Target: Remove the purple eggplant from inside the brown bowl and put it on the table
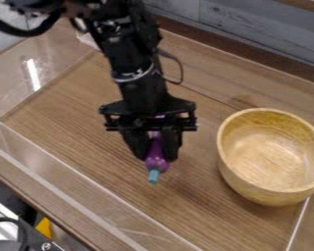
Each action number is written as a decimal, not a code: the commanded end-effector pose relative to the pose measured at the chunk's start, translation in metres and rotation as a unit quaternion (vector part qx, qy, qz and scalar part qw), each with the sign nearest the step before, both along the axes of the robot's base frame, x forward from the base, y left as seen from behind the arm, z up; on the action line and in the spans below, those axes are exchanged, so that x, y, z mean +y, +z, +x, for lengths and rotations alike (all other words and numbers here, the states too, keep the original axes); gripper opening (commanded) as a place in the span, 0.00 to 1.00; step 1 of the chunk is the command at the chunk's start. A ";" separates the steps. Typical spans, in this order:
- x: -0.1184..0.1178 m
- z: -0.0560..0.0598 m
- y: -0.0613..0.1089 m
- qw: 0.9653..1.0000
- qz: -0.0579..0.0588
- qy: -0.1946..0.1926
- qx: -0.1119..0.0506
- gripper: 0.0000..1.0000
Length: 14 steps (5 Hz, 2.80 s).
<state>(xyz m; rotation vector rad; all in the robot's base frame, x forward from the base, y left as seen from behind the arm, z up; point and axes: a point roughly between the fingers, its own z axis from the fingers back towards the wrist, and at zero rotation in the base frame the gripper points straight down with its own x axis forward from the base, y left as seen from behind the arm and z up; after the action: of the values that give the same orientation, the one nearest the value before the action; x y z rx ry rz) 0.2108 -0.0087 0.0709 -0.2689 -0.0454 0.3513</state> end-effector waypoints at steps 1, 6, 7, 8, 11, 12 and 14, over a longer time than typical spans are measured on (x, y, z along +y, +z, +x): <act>0.001 0.002 -0.001 0.999 0.009 -0.002 -0.032 0.00; -0.020 -0.002 -0.038 0.999 0.030 -0.023 -0.023 0.00; -0.020 -0.002 -0.040 0.999 0.030 -0.023 -0.018 0.00; -0.020 -0.003 -0.041 0.999 0.031 -0.023 -0.013 0.00; -0.020 -0.005 -0.048 0.999 0.032 -0.024 -0.001 0.00; -0.019 -0.006 -0.050 0.999 0.033 -0.026 0.002 0.00; -0.019 -0.008 -0.054 0.999 0.035 -0.030 0.009 0.00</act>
<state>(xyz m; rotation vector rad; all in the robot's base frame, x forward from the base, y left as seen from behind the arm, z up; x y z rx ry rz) 0.2046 -0.0265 0.0209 -0.2065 -0.0435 0.3132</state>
